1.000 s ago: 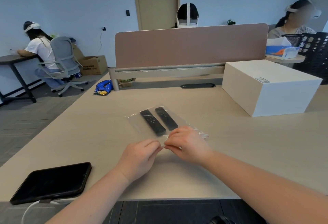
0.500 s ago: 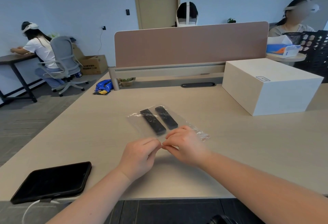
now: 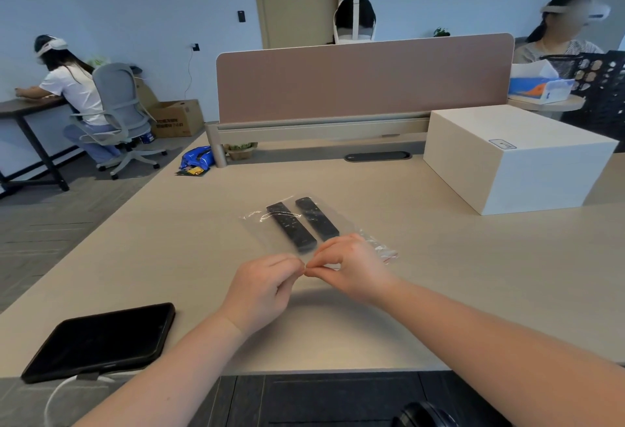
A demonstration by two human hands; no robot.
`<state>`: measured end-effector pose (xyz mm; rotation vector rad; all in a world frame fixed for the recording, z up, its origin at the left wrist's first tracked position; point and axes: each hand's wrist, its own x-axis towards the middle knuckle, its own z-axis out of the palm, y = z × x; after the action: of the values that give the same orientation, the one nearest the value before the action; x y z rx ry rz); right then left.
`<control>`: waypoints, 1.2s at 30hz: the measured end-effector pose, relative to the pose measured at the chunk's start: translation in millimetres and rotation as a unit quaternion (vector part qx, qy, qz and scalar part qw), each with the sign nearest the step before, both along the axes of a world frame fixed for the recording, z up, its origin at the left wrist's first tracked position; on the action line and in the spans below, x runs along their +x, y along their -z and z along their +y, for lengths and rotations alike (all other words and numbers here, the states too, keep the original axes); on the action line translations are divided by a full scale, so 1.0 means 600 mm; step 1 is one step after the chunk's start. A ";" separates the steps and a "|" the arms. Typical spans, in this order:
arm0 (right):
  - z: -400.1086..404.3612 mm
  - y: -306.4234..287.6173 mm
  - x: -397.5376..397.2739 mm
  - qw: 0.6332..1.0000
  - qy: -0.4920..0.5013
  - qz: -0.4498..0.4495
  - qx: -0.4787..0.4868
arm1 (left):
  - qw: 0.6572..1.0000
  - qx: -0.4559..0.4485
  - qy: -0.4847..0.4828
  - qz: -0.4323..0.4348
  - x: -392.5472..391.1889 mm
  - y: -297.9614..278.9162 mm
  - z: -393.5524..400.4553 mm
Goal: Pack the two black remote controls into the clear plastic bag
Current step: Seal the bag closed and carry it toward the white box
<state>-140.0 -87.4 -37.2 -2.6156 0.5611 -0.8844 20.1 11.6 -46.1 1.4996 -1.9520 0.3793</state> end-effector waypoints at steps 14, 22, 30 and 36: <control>-0.009 0.016 -0.015 0.973 -0.011 0.025 -0.229 | 0.999 0.024 -0.008 -0.041 -0.005 0.003 -0.003; -0.048 0.013 -0.054 0.969 0.053 0.080 -0.228 | 1.000 0.015 -0.019 -0.010 -0.007 -0.005 0.003; -0.081 0.029 -0.117 0.968 0.134 0.135 -0.161 | 0.999 -0.002 -0.031 -0.008 0.001 -0.004 0.016; -0.105 0.043 -0.163 0.959 0.187 0.163 -0.136 | 1.000 -0.004 -0.019 -0.023 0.005 -0.006 0.025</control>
<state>-237.8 -150.4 -62.9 -2.9875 1.1244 -0.6697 23.0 26.4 -42.8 1.5363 -1.9572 0.4416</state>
